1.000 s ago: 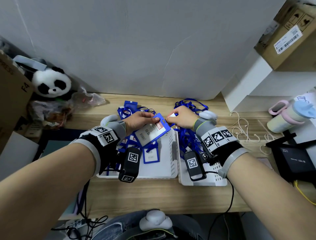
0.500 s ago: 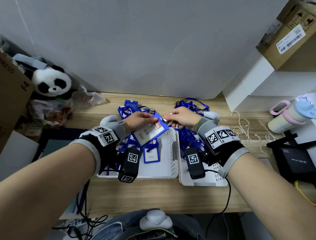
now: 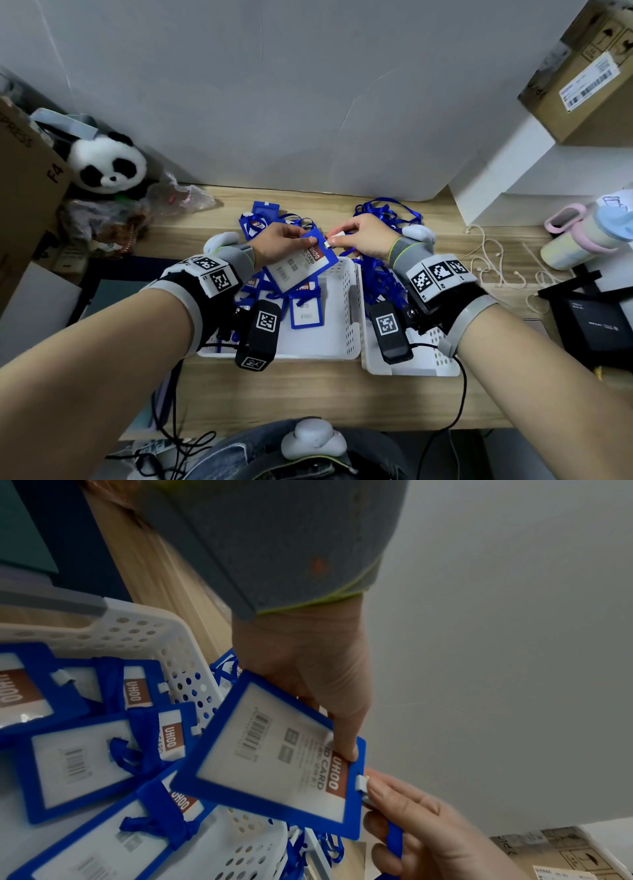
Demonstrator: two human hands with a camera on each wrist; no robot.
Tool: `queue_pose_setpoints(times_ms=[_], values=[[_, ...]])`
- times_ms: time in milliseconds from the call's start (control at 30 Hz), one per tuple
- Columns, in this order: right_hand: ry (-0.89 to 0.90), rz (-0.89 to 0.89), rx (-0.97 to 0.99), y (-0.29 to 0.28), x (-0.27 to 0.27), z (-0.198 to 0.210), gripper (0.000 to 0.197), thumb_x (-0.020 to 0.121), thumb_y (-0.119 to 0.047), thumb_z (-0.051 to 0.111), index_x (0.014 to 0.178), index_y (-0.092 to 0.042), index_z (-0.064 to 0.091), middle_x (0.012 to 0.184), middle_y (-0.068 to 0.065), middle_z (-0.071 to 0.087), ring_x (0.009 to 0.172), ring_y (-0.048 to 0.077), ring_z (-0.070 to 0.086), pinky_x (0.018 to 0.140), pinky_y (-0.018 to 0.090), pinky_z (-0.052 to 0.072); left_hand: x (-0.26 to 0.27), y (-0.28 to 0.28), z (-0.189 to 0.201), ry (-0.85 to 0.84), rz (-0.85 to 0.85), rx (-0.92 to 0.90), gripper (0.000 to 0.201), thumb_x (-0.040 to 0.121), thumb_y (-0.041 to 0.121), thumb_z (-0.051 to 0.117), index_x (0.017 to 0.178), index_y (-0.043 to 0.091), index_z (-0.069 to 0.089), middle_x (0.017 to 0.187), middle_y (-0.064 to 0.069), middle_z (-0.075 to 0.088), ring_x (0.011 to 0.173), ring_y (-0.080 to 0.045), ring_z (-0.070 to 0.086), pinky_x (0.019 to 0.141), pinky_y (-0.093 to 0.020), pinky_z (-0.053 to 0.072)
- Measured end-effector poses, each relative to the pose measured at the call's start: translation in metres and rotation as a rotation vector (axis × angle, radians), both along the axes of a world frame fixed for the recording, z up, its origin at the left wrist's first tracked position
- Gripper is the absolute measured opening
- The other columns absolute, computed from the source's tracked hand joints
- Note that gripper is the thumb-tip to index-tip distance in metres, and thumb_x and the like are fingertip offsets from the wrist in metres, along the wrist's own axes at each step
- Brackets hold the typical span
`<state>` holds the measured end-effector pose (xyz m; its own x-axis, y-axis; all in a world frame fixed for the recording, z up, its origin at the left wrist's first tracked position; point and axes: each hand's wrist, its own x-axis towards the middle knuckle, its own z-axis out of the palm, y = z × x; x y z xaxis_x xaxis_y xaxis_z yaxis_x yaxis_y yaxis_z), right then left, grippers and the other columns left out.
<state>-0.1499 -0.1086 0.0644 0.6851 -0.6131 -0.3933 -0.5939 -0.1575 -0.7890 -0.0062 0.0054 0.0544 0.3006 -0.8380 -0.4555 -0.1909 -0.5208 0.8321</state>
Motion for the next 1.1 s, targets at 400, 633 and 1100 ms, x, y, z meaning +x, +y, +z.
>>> queue_pose_setpoints(times_ms=[400,633,1100], values=[[0.026,0.109,-0.063,0.003,0.007,-0.006,0.006,0.088,-0.01,0.062,0.083,-0.008,0.062,0.069,-0.002,0.06,0.062,0.006,0.055,0.059,0.017,0.049,0.008,0.005,0.0,0.021,-0.031,0.031,0.006,0.088,0.029,0.062,0.084,0.025,0.063,0.087,0.001,0.068,0.073,-0.015,0.066,0.067,-0.024,0.053],[0.005,0.073,-0.149,0.005,0.008,-0.008,0.008,0.088,-0.012,0.06,0.081,-0.013,0.064,0.071,0.001,0.063,0.066,0.012,0.059,0.075,0.029,0.051,0.008,0.005,0.001,0.013,-0.052,0.11,0.005,0.086,0.027,0.064,0.089,0.025,0.06,0.083,0.002,0.066,0.069,-0.012,0.064,0.052,-0.017,0.053],[-0.176,-0.205,0.06,-0.012,-0.007,-0.01,0.023,0.095,-0.01,0.05,0.116,-0.002,0.055,0.075,0.002,0.058,0.054,0.007,0.05,0.049,0.01,0.045,0.021,0.014,-0.009,0.29,0.18,0.068,0.023,0.09,0.012,0.057,0.113,0.015,0.051,0.095,-0.005,0.062,0.081,-0.018,0.063,0.054,-0.024,0.058]])
